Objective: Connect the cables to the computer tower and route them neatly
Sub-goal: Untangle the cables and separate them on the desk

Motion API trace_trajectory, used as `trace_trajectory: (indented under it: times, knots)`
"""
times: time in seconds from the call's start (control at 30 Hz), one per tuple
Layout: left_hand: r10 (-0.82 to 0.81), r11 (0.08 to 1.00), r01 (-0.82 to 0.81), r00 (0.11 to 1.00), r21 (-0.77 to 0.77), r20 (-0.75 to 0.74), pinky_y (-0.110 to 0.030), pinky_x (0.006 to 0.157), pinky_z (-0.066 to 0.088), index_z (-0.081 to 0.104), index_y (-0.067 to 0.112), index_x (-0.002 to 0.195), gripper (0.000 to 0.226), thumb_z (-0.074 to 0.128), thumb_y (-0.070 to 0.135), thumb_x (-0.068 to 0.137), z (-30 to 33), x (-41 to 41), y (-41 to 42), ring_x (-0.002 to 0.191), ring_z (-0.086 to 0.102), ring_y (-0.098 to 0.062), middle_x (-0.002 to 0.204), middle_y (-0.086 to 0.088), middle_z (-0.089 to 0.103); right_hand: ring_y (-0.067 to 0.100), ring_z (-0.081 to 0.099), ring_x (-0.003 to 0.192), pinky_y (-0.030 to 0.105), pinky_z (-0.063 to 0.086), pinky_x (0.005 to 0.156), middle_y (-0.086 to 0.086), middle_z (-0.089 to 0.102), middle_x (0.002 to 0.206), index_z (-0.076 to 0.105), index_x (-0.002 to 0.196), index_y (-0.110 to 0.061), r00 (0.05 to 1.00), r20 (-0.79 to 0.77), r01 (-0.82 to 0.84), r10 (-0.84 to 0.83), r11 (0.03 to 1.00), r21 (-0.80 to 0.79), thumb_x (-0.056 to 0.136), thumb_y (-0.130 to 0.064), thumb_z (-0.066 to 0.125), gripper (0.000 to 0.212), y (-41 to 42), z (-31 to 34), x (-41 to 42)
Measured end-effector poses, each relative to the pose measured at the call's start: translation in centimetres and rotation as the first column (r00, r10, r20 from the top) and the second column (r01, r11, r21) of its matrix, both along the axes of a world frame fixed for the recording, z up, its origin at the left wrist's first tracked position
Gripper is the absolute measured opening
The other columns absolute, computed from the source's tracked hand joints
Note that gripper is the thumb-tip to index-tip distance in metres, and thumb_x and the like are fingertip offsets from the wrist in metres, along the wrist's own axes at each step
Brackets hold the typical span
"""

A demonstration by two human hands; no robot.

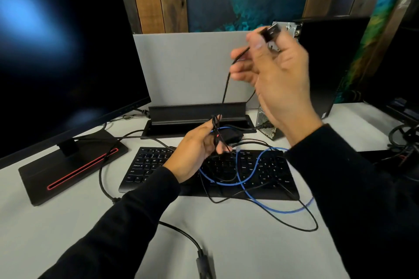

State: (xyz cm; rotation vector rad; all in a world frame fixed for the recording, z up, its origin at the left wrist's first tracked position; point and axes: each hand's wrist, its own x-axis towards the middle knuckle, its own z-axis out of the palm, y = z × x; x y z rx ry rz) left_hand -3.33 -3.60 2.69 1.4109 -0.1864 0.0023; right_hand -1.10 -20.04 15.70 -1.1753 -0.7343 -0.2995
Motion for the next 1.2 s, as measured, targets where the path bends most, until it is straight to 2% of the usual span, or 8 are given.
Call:
trace_trajectory:
  times: [0.1, 0.2, 0.43, 0.6, 0.77, 1.03, 1.13, 1.2]
  knots:
    - [-0.001, 1.0, 0.002, 0.999, -0.031, 0.044, -0.026, 0.073, 0.049, 0.063, 0.018, 0.129, 0.043, 0.035, 0.041, 0.107, 0.5, -0.2, 0.2, 0.063, 0.051, -0.021, 0.064, -0.006, 0.04, 0.021, 0.066, 0.066, 0.03, 0.058, 0.063, 0.013, 0.069, 0.085, 0.056, 0.105, -0.009, 0.989, -0.137, 0.081, -0.064, 0.988, 0.128, 0.108, -0.015, 0.052, 0.008, -1.0, 0.9, 3.5]
    - [0.013, 0.998, -0.02, 0.995, 0.065, 0.096, -0.03, 0.073, 0.047, 0.067, 0.009, 0.123, 0.036, 0.043, 0.031, 0.108, 0.4, -0.1, 0.2, 0.066, 0.051, -0.009, 0.081, -0.003, 0.063, 0.021, 0.067, 0.067, 0.03, 0.058, 0.066, 0.014, 0.069, 0.085, 0.056, 0.107, -0.006, 0.964, -0.244, 0.166, -0.107, 0.958, 0.234, 0.107, -0.016, 0.052, 0.01, -2.2, 1.7, 6.1]
    - [0.092, 0.969, -0.116, 0.989, 0.216, 0.12, -0.033, 0.078, 0.049, 0.071, 0.022, 0.09, 0.019, 0.058, 0.02, 0.103, -0.6, 0.0, -0.7, 0.069, 0.053, -0.002, 0.071, 0.017, 0.06, 0.027, 0.071, 0.078, 0.034, 0.059, 0.074, 0.019, 0.067, 0.092, 0.057, 0.107, -0.005, 0.979, -0.202, 0.078, -0.015, 0.948, 0.307, 0.106, -0.018, 0.055, 0.013, -2.0, 2.9, 7.6]
    - [-0.035, 0.999, 0.035, 0.999, -0.002, -0.032, -0.03, 0.073, 0.05, 0.055, 0.012, 0.087, 0.029, 0.041, 0.02, 0.11, -1.0, 0.5, 0.3, 0.067, 0.043, -0.013, 0.071, 0.001, 0.042, 0.029, 0.074, 0.085, 0.036, 0.061, 0.079, 0.02, 0.068, 0.094, 0.06, 0.11, -0.003, 0.942, -0.322, 0.212, -0.097, 0.914, 0.347, 0.106, -0.017, 0.054, 0.015, -3.0, 1.2, 9.2]
    - [-0.097, 0.955, 0.048, 0.983, -0.293, -0.153, -0.028, 0.073, 0.057, 0.052, 0.007, 0.083, 0.035, 0.036, 0.02, 0.11, -0.8, 1.0, 0.9, 0.092, 0.069, -0.03, 0.088, -0.011, 0.063, 0.033, 0.076, 0.093, 0.038, 0.061, 0.084, 0.019, 0.069, 0.098, 0.058, 0.109, -0.006, 0.921, -0.36, 0.277, -0.15, 0.901, 0.333, 0.108, -0.017, 0.049, 0.015, -4.3, -1.1, 10.2]
    - [-0.06, 0.853, -0.046, 0.981, -0.52, -0.184, -0.027, 0.057, 0.043, 0.057, 0.008, 0.09, 0.028, 0.036, 0.016, 0.108, 0.0, 1.0, 0.8, 0.052, 0.038, -0.013, 0.062, 0.002, 0.032, 0.018, 0.05, 0.061, 0.036, 0.05, 0.063, -0.002, 0.05, 0.067, 0.054, 0.104, -0.016, 0.973, -0.142, 0.199, -0.181, 0.972, 0.124, 0.109, -0.025, 0.043, 0.015, -3.4, -2.3, 6.0]
    - [-0.029, 0.884, -0.048, 0.987, -0.466, -0.158, -0.026, 0.051, 0.04, 0.058, 0.008, 0.091, 0.028, 0.038, 0.016, 0.109, 0.3, 0.7, 0.2, 0.047, 0.033, -0.011, 0.063, 0.002, 0.03, 0.01, 0.032, 0.05, 0.026, 0.033, 0.048, -0.009, 0.038, 0.061, 0.059, 0.101, -0.014, 0.977, -0.044, 0.19, -0.208, 0.947, -0.259, 0.109, -0.029, 0.049, 0.02, -3.2, -4.1, 4.7]
    - [-0.016, 0.894, -0.049, 0.99, -0.445, -0.14, -0.024, 0.048, 0.038, 0.059, 0.008, 0.092, 0.027, 0.04, 0.019, 0.108, 0.4, 0.5, 0.1, 0.044, 0.032, -0.009, 0.063, 0.002, 0.03, 0.005, 0.035, 0.052, 0.022, 0.033, 0.053, -0.006, 0.041, 0.059, 0.066, 0.091, -0.006, 0.937, 0.226, 0.348, -0.265, 0.753, -0.558, 0.104, -0.036, 0.057, 0.033, -4.1, -5.6, 5.0]
